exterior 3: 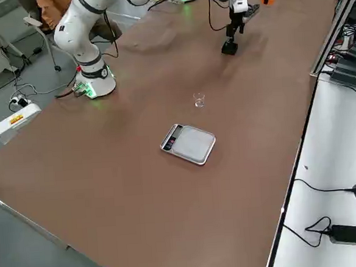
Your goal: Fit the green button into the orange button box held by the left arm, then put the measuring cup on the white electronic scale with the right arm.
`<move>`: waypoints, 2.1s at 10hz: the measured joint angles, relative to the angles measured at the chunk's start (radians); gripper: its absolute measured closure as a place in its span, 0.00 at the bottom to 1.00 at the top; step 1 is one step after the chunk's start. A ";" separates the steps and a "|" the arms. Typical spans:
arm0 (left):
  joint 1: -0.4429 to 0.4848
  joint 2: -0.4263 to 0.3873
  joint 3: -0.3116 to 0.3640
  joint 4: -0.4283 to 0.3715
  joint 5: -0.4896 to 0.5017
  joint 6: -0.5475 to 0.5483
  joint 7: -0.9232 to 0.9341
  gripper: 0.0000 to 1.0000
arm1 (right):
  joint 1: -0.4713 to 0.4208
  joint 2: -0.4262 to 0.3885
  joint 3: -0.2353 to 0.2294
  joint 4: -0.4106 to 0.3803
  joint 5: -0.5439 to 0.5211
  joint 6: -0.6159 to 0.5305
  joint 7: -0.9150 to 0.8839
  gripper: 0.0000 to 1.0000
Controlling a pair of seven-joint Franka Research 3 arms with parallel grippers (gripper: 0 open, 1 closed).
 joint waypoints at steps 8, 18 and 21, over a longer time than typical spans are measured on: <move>-0.176 0.056 -0.003 0.077 0.000 0.000 -0.263 0.14 | -0.239 -0.430 -0.115 -0.184 0.271 -0.168 -0.461 0.00; -0.379 0.210 -0.003 0.223 0.000 0.001 -0.396 0.14 | -0.250 -0.782 -0.614 -0.199 0.481 -0.521 -1.196 0.00; -0.409 0.260 -0.003 0.282 0.000 0.001 -0.423 0.14 | -0.250 -0.785 -0.635 -0.200 0.476 -0.527 -1.258 0.00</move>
